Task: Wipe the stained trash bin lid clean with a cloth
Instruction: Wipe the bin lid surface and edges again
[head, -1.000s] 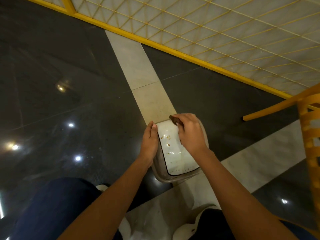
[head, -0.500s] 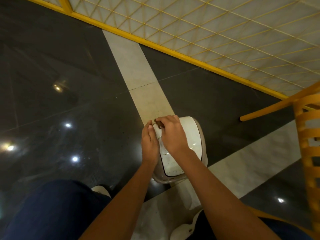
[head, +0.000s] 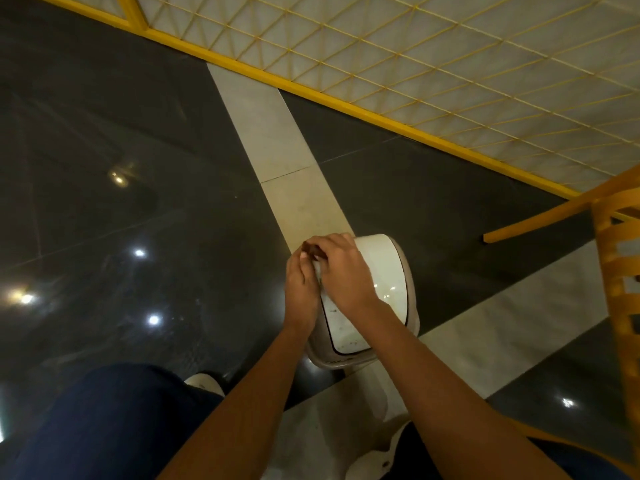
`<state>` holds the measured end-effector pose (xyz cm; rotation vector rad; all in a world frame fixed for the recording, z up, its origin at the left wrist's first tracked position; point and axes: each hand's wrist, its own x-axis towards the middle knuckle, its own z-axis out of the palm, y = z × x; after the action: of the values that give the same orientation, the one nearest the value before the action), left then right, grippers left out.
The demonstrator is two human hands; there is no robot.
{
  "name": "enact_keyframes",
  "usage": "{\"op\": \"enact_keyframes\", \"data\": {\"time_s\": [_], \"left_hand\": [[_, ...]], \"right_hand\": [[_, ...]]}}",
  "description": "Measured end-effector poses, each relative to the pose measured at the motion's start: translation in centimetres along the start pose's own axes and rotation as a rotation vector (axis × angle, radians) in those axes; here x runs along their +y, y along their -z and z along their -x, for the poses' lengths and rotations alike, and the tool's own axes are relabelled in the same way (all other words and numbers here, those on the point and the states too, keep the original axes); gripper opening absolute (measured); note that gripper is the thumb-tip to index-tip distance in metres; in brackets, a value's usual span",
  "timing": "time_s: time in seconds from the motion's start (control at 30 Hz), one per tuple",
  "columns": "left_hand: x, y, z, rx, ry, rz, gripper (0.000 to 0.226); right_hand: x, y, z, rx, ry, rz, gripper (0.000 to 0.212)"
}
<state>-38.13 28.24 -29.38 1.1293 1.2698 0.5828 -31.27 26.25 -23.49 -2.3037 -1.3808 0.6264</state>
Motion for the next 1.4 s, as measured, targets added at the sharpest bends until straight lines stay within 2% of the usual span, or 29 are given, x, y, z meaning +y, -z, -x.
{"op": "enact_keyframes", "data": {"time_s": [0.1,0.17,0.23,0.37,0.53,0.7,0.8,0.93,1.13,1.23,1.33,1.4], "left_hand": [[-0.1,0.0,0.0,-0.002,0.007,0.024,0.034],[-0.3,0.1,-0.1,-0.06,0.038,0.076,0.033],[-0.5,0.1,-0.2,-0.09,0.035,0.049,0.037],[0.4,0.1,0.2,-0.007,0.02,0.044,0.035],[1.0,0.2,0.3,-0.01,0.015,-0.002,0.038],[0.4,0.2,0.3,-0.034,-0.049,-0.072,0.034],[0.7,0.2,0.3,-0.012,0.019,-0.031,0.035],[1.0,0.1,0.4,-0.022,0.049,-0.015,0.038],[-0.4,-0.2,-0.3,-0.017,0.036,-0.128,0.034],[0.4,-0.1,0.0,-0.007,0.08,-0.047,0.038],[1.0,0.1,0.5,-0.011,0.039,-0.02,0.038],[0.5,-0.1,0.3,0.004,0.046,-0.011,0.037]], "right_hand": [[0.1,-0.2,-0.9,0.033,-0.08,0.052,0.038],[-0.6,-1.1,-0.6,0.052,-0.087,0.037,0.038],[-0.9,-1.9,0.2,0.077,-0.033,-0.023,0.034],[0.3,-0.1,0.3,0.006,0.072,0.013,0.035],[1.2,0.9,-1.2,0.079,-0.145,0.041,0.031],[-0.7,-0.4,-0.2,-0.04,0.052,0.107,0.038],[0.3,1.0,-1.8,-0.064,-0.009,0.102,0.029],[0.9,2.1,-3.8,-0.08,-0.166,0.188,0.027],[-1.3,0.3,-2.7,-0.144,-0.009,0.127,0.024],[0.4,1.5,-4.0,-0.167,-0.087,0.164,0.023],[1.5,2.6,-5.0,-0.147,-0.225,0.246,0.024],[0.5,2.1,-4.8,-0.128,-0.215,0.25,0.025]]}}
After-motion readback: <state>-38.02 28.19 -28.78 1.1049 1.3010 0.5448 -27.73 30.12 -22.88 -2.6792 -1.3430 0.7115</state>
